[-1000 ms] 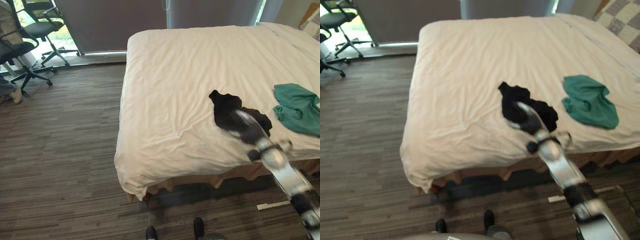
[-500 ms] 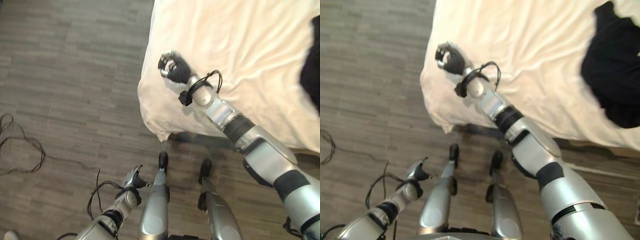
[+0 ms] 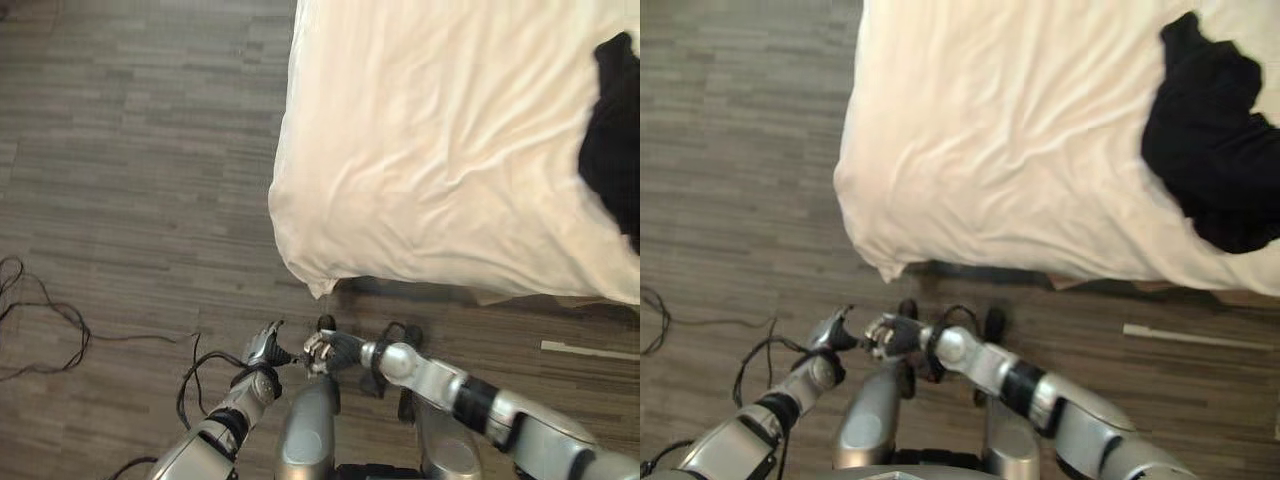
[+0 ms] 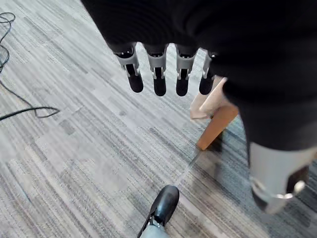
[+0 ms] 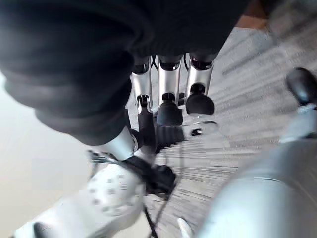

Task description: Tidy up the quilt and then pick up the clothes from the bed and put them into the laundry hamper.

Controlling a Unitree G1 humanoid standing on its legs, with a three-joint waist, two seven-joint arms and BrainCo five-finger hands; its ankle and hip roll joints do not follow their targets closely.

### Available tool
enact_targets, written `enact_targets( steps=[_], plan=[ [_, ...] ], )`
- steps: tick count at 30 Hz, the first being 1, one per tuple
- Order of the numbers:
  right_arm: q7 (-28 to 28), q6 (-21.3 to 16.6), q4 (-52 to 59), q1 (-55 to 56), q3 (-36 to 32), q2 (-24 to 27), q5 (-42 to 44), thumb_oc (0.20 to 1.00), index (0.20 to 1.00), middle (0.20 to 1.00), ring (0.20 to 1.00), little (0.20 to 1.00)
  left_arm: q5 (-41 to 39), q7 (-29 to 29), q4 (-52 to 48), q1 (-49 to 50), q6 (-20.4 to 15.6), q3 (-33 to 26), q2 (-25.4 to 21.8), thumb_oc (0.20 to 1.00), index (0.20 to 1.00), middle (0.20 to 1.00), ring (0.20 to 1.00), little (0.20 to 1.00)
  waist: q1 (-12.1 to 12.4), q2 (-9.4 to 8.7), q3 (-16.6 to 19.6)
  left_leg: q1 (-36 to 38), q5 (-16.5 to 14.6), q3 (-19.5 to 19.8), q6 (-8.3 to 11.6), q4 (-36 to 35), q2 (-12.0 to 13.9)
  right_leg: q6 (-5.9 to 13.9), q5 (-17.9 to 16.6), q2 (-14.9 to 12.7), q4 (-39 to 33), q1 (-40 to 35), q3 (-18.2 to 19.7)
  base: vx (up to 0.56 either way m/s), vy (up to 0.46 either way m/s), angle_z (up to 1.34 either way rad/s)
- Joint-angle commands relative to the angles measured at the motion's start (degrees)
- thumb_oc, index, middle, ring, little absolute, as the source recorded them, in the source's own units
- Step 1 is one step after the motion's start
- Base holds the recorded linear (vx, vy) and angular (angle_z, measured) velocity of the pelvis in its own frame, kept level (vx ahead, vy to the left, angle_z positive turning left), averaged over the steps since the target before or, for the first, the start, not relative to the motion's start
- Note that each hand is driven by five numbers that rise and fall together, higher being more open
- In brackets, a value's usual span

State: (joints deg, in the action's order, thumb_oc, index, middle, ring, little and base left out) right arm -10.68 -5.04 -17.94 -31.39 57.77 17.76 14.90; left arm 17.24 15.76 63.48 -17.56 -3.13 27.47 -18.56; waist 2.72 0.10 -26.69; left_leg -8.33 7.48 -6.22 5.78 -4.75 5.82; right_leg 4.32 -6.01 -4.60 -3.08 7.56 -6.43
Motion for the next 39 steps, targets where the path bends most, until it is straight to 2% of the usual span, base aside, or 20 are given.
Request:
enact_targets(
  steps=[1, 4, 5, 7, 12, 16, 18, 19, 20, 23, 26, 27, 30, 31, 32, 34, 35, 36, 37, 39],
  plan=[
    [1.44, -6.29, 6.40, -3.85, -5.93, -4.77, 5.56, 0.200, 0.200, 0.200, 0.200, 0.200, 1.80, 0.32, 4.08, 1.64, 0.55, 1.18, 0.01, 1.000, 1.000, 1.000, 1.000, 1.000, -1.69, -2.85, 6.44, 1.66, -4.94, -0.64, 2.11, 3.43, 1.94, 7.73, 4.51, -5.78, 5.40, 2.82, 2.13, 0.06, 0.040, -0.46],
    [5.93, -8.45, 13.27, -6.90, -12.80, -2.28, 8.06, 0.200, 0.200, 0.200, 0.200, 0.200, 0.08, 0.51, 3.21, 1.54, -0.40, -0.27, -0.56, 1.000, 1.000, 1.000, 1.000, 1.000, -2.82, -3.02, 6.25, 2.23, -5.48, -2.11, 1.93, 3.98, 1.84, 7.70, 4.30, -5.53, 5.54, 3.50, 4.02, -0.03, 0.030, -0.37],
    [9.88, -9.57, 10.86, -11.40, -16.06, -1.80, 6.40, 0.200, 0.200, 0.200, 0.200, 0.200, -0.53, 0.78, 3.10, -0.48, -0.51, -0.16, -0.76, 1.000, 1.000, 1.000, 1.000, 1.000, -3.08, -2.46, 5.55, 1.29, -5.64, -2.50, 1.87, 5.31, 1.70, 7.54, 4.12, -5.59, 6.30, 4.91, 4.91, -0.09, 0.031, -0.44],
    [11.92, -9.85, 9.70, -14.05, -17.75, -1.01, 5.36, 0.200, 0.200, 0.200, 0.200, 0.200, -0.85, 0.64, 2.96, -1.23, -0.64, 0.03, -0.92, 1.000, 1.000, 1.000, 1.000, 1.000, -2.97, -2.04, 4.77, 0.51, -5.89, -2.70, 1.87, 6.39, 1.67, 7.42, 4.10, -5.62, 6.92, 5.98, 5.42, -0.08, 0.018, -0.49],
    [19.02, -9.68, -3.95, -20.81, -24.77, 2.14, 4.92, 0.200, 0.200, 0.200, 0.200, 0.200, -2.03, 0.33, 0.94, -2.30, -1.80, 2.01, -1.38, 1.000, 1.000, 1.000, 1.000, 1.000, -3.12, 0.28, 1.49, -6.34, -7.33, -2.18, 2.38, 13.74, 1.93, 7.21, 4.96, -6.05, 11.63, 11.83, 6.57, -0.11, -0.015, -0.06],
    [21.71, -8.64, -15.75, -18.36, -31.96, 4.54, 9.10, 0.200, 0.200, 0.200, 0.200, 0.200, -2.99, -0.17, -0.82, -0.95, -2.30, 1.66, -2.23, 1.000, 1.000, 1.000, 1.000, 1.000, -3.57, 0.80, 1.10, -9.67, -10.21, -2.59, 1.94, 20.08, 2.67, 6.88, 6.89, -5.53, 17.56, 15.82, 8.05, -0.04, 0.020, 0.02],
    [22.39, -8.77, -19.39, -7.88, -39.91, 5.60, 12.83, 0.200, 0.200, 0.200, 0.200, 0.200, -2.90, -0.65, -2.89, -0.35, -2.31, 0.63, -2.30, 1.000, 1.000, 1.000, 1.000, 1.000, -4.97, 0.38, 0.82, -9.50, -12.92, -3.27, 1.51, 23.89, 3.13, 6.81, 8.51, -5.36, 20.41, 16.00, 9.17, 0.03, 0.039, -0.19],
    [22.40, -8.74, -19.32, -7.80, -39.96, 5.59, 12.81, 0.200, 0.200, 0.200, 0.200, 0.200, -2.90, -0.66, -2.92, -0.34, -2.29, 0.67, -2.34, 1.000, 1.000, 1.000, 1.000, 1.000, -4.92, 0.32, 0.97, -9.63, -12.59, -3.30, 1.50, 23.66, 3.08, 6.78, 8.19, -5.37, 20.15, 16.12, 9.20, 0.08, 0.076, -0.19],
    [22.07, -8.97, -19.31, 2.29, -46.13, 5.49, 14.69, 0.200, 0.200, 0.200, 0.200, 0.200, -3.20, -1.10, -3.56, -0.92, -1.81, -0.50, -2.09, 1.000, 1.000, 1.000, 1.000, 1.000, -6.48, -0.15, 1.25, -8.51, -13.98, -3.88, 1.20, 24.38, 3.31, 6.83, 8.81, -5.38, 20.70, 15.57, 9.68, 0.10, 0.071, -0.18],
    [21.46, -10.58, -17.29, 15.48, -56.12, 5.08, 19.83, 0.200, 0.200, 0.200, 0.200, 0.200, -2.50, -1.10, 0.51, -1.83, -0.28, -1.54, 0.34, 1.000, 1.000, 1.000, 1.000, 1.000, -10.02, -2.24, 2.93, -4.64, -15.78, -5.36, 0.91, 23.53, 3.61, 7.29, 9.39, -5.24, 19.96, 13.38, 10.54, 0.15, 0.052, -0.11],
    [21.04, -11.02, -19.93, 23.12, -62.21, 5.87, 21.14, 0.200, 0.200, 0.200, 0.200, 0.200, -1.90, -2.38, -2.08, 2.30, -0.38, -1.35, 1.24, 1.000, 1.000, 1.000, 1.000, 1.000, -11.52, -2.63, 4.77, -1.61, -15.45, -6.21, 0.71, 21.38, 2.94, 7.68, 8.18, -5.25, 17.23, 10.55, 10.41, 0.18, 0.044, -0.27],
    [21.05, -10.24, -23.19, 27.58, -65.73, 5.77, 20.73, 0.200, 0.200, 0.200, 0.200, 0.200, -1.52, -4.68, -3.74, 3.33, -0.82, -0.73, 1.37, 1.000, 1.000, 1.000, 1.000, 1.000, -13.53, -2.50, 7.13, 2.49, -14.97, -7.54, 0.80, 16.99, 2.24, 8.50, 7.44, -4.77, 13.95, 6.95, 10.64, 0.16, 0.050, -0.21],
    [20.40, -8.53, -26.14, 30.05, -65.79, 5.17, 19.02, 0.200, 0.200, 0.200, 0.200, 0.200, -1.40, -5.84, -4.63, 4.30, -0.82, -0.31, 1.34, 1.000, 1.000, 1.000, 1.000, 1.000, -14.80, -2.44, 8.62, 6.49, -13.10, -9.99, 0.68, 12.30, 1.99, 9.33, 4.96, -4.09, 12.89, 5.90, 10.49, 0.21, 0.081, -0.35],
    [19.55, -6.64, -28.88, 31.91, -63.36, 4.85, 14.67, 1.000, 1.000, 1.000, 1.000, 1.000, -0.85, -6.91, -5.77, 5.75, -0.98, 0.86, 1.08, 1.000, 1.000, 1.000, 1.000, 1.000, -14.45, -1.71, 9.58, 10.89, -11.73, -15.00, 1.28, 8.23, 3.77, 9.49, 3.52, -6.58, 15.60, 7.06, -0.62, 0.08, 0.035, -0.58],
    [19.56, -6.64, -28.87, 31.94, -63.35, 4.84, 14.66, 1.000, 1.000, 1.000, 1.000, 1.000, -0.85, -6.92, -5.80, 5.78, -0.97, 0.86, 1.07, 1.000, 1.000, 1.000, 1.000, 1.000, -14.41, -1.73, 9.57, 11.02, -11.61, -15.06, 1.29, 8.03, 3.74, 9.48, 3.50, -6.57, 15.57, 7.02, -0.59, 0.16, 0.038, -1.13],
    [18.67, -4.20, -33.09, 31.33, -59.39, 3.96, 9.96, 1.000, 1.000, 1.000, 1.000, 1.000, -0.63, -8.14, -4.71, 6.55, -0.67, 1.69, 1.81, 1.000, 1.000, 1.000, 1.000, 1.000, -13.65, -1.25, 11.16, 14.66, -11.09, -20.05, 1.48, 6.14, 4.41, 7.72, 4.20, -9.86, 17.94, 5.79, -15.37, 0.23, 0.052, -1.87],
    [18.34, -3.15, -34.48, 31.11, -57.21, 3.15, 7.82, 1.000, 1.000, 1.000, 1.000, 1.000, -1.18, -8.84, -3.42, 6.72, -0.34, 1.66, 2.33, 1.000, 1.000, 1.000, 1.000, 1.000, -13.56, -0.90, 12.12, 16.36, -12.22, -21.50, 1.59, 6.53, 4.82, 7.28, 6.05, -10.05, 19.32, 5.07, -18.51, 0.35, -0.062, -1.94],
    [17.70, -1.83, -39.03, 30.77, -54.16, 1.43, 5.23, 1.000, 1.000, 1.000, 1.000, 1.000, -2.83, -8.84, -0.29, 6.97, -0.24, 0.44, 3.76, 1.000, 1.000, 1.000, 1.000, 1.000, -13.81, -1.35, 14.18, 17.78, -12.15, -23.65, 1.83, 8.88, 5.86, 5.69, 7.85, -7.74, 17.41, 3.69, -17.88, 0.27, -0.115, -1.58],
    [17.70, -1.99, -39.33, 30.59, -53.96, 1.39, 5.21, 1.000, 1.000, 1.000, 1.000, 1.000, -2.87, -8.77, -0.10, 6.99, -0.36, 0.33, 3.78, 1.000, 1.000, 1.000, 1.000, 1.000, -13.73, -1.28, 14.20, 17.83, -12.14, -23.85, 2.08, 9.06, 6.17, 5.49, 7.75, -7.31, 16.97, 3.51, -17.80, 0.21, -0.233, -1.66],
    [17.15, -0.60, -44.08, 29.71, -50.57, 0.32, 2.35, 1.000, 1.000, 1.000, 1.000, 1.000, -4.99, -8.31, 2.50, 6.72, -0.32, -1.58, 5.25, 1.000, 1.000, 1.000, 1.000, 1.000, -13.06, -1.34, 15.64, 17.07, -6.68, -24.06, 4.52, 18.19, 10.20, 2.70, 9.85, -1.88, 11.71, 0.28, -14.31, 0.26, -0.254, -1.19]
  ],
)
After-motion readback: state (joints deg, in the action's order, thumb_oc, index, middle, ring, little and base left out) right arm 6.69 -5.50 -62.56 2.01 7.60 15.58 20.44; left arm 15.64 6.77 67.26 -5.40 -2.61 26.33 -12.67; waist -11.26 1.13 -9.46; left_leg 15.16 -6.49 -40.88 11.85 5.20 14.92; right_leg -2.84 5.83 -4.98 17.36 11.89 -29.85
